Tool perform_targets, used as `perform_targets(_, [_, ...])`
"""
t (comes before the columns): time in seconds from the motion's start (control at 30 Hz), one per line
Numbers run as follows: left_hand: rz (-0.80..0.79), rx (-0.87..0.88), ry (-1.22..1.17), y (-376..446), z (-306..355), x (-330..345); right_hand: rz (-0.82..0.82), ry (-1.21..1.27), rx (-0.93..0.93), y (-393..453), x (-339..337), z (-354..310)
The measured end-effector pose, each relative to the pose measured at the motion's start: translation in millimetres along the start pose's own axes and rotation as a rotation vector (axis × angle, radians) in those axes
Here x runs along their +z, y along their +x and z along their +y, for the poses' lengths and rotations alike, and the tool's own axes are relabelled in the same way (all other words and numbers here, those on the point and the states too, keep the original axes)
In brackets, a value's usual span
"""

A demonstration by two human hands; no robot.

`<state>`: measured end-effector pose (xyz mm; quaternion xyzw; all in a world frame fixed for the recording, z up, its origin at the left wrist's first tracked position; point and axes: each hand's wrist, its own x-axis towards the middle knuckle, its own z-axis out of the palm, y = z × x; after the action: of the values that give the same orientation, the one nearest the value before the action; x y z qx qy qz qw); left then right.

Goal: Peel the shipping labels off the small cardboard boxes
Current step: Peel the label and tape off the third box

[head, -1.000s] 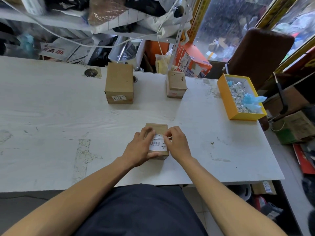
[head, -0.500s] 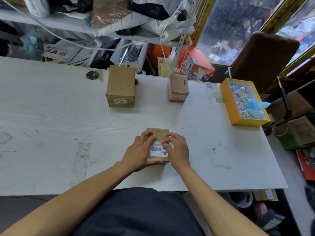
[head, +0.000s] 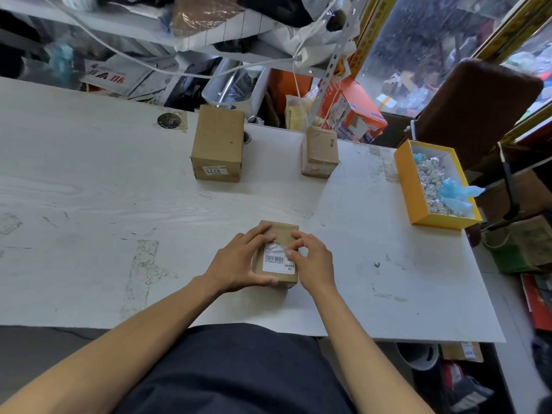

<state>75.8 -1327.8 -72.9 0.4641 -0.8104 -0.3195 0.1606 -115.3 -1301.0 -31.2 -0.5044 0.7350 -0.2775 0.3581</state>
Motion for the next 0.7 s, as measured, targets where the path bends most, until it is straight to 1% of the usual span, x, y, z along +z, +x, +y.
perform_targets(0.7, [0.003,-0.002,-0.048,-1.0,-2.0,1.4,-0.010,0.091,0.090,-3.5,-3.3,-9.3])
